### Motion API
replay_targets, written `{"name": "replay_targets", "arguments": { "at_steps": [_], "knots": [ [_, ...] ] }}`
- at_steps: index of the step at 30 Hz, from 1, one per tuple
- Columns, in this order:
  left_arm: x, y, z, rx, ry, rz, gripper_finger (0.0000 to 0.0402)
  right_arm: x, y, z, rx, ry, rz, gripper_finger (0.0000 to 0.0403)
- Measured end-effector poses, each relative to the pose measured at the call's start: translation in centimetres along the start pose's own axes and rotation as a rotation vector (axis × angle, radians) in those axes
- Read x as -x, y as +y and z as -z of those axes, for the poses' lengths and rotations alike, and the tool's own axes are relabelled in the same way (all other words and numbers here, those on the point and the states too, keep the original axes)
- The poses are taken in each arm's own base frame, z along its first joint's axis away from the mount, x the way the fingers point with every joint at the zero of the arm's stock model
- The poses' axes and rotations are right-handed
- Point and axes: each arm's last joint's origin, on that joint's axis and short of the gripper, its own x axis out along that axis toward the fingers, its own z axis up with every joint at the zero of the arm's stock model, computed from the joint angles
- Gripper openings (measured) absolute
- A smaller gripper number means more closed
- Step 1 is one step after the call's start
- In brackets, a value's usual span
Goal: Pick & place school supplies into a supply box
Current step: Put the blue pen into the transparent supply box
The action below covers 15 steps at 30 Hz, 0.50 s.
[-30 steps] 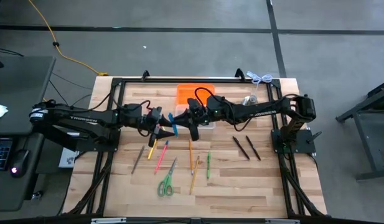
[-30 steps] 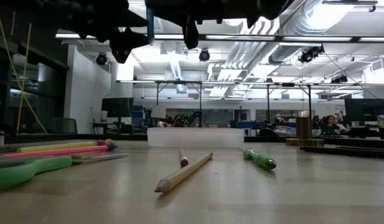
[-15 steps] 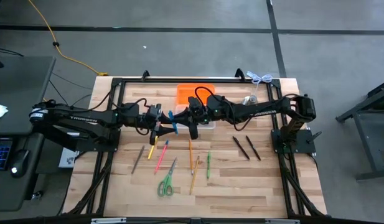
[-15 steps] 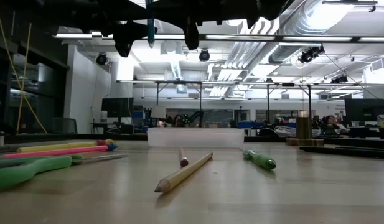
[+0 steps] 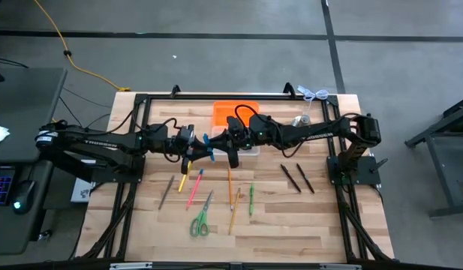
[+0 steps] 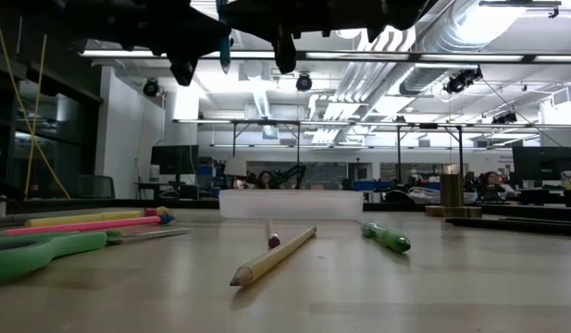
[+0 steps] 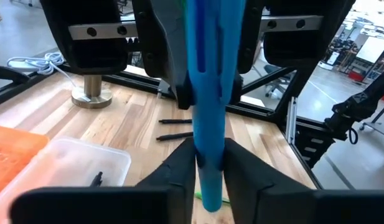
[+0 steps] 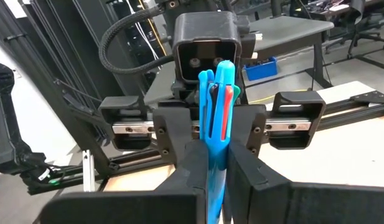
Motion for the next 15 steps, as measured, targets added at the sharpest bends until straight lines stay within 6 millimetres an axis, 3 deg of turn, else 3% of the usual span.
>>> {"name": "replay_targets", "arguments": {
  "at_steps": [6, 15],
  "knots": [
    [0.00, 0.00, 0.00, 0.001, 0.001, 0.000, 0.0055, 0.01, 0.00, -0.01, 0.000, 0.000, 0.001, 0.0012],
    [0.00, 0.03, -0.01, 0.001, -0.002, -0.011, 0.0065, 0.01, 0.01, -0.01, -0.001, 0.000, -0.001, 0.0012]
  ]
}}
